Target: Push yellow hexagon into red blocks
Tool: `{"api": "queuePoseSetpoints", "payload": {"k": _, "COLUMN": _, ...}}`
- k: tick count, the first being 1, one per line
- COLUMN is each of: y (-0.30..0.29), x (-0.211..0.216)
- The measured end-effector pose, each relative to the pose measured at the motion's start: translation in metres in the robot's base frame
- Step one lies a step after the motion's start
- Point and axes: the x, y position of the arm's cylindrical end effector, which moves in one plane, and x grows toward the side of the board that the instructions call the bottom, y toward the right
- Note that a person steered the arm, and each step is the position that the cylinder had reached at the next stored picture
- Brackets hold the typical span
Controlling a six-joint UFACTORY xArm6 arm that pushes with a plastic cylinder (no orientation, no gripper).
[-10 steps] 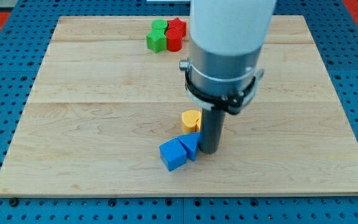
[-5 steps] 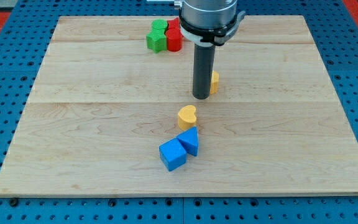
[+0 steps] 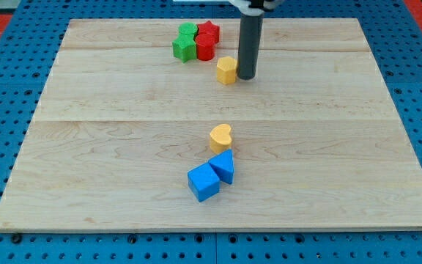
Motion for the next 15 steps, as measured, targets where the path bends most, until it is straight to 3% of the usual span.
{"api": "queuePoseSetpoints", "payload": {"k": 1, "y": 0.006, "x": 0.033}}
{"api": "queuePoseSetpoints", "payload": {"k": 3, "y": -0.008, "x": 0.036}}
{"api": "queuePoseSetpoints", "payload": {"k": 7, "y": -0.046, "x": -0.001}}
{"api": "queuePoseSetpoints", "payload": {"k": 11, "y": -0.014, "x": -0.031}}
{"api": "queuePoseSetpoints", "payload": {"k": 12, "y": -0.014, "x": -0.063}}
{"api": "queuePoseSetpoints", "payload": {"k": 14, "y": 0.004, "x": -0.023}}
{"api": "queuePoseSetpoints", "payload": {"k": 15, "y": -0.036, "x": -0.029}}
